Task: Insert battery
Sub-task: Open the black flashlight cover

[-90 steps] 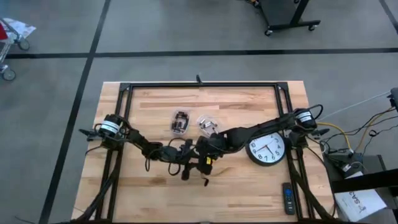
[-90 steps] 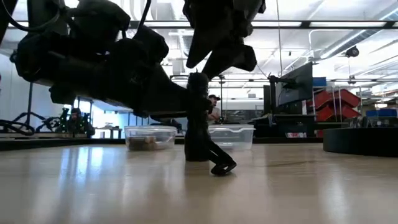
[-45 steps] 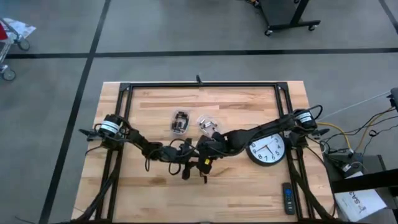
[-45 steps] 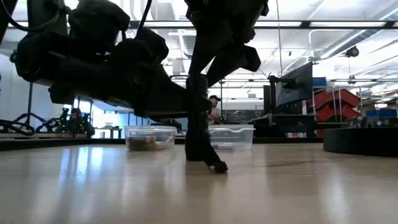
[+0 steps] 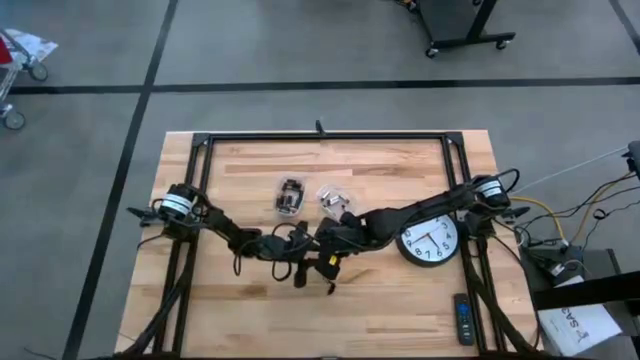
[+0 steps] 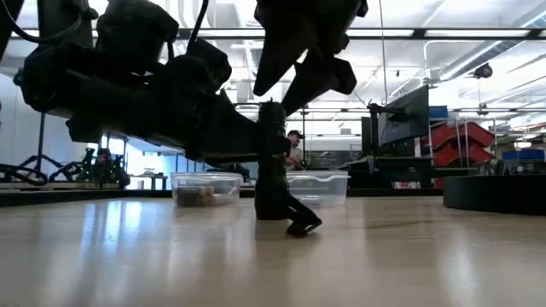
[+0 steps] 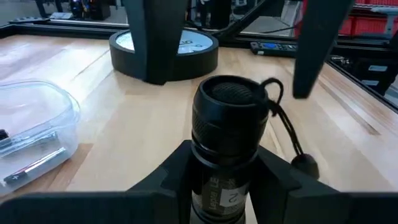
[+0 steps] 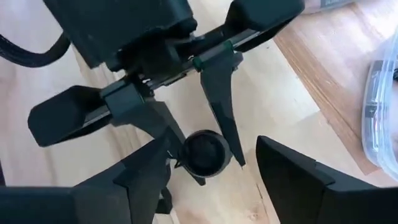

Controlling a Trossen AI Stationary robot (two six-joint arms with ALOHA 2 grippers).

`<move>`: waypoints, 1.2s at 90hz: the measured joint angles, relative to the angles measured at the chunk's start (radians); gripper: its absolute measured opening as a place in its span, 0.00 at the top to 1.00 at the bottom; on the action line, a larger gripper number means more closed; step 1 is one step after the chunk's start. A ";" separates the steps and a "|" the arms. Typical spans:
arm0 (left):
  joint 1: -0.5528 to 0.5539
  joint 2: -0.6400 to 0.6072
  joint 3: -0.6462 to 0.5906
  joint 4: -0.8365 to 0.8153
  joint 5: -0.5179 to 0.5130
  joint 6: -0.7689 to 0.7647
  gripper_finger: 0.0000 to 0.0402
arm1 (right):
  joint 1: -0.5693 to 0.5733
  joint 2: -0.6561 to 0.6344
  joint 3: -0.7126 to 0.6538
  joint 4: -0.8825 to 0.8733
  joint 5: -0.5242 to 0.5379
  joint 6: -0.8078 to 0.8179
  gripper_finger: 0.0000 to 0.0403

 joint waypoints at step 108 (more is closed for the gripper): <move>-0.001 0.000 -0.001 -0.004 -0.014 0.038 0.77 | -0.003 0.055 0.000 -0.002 -0.071 -0.497 0.77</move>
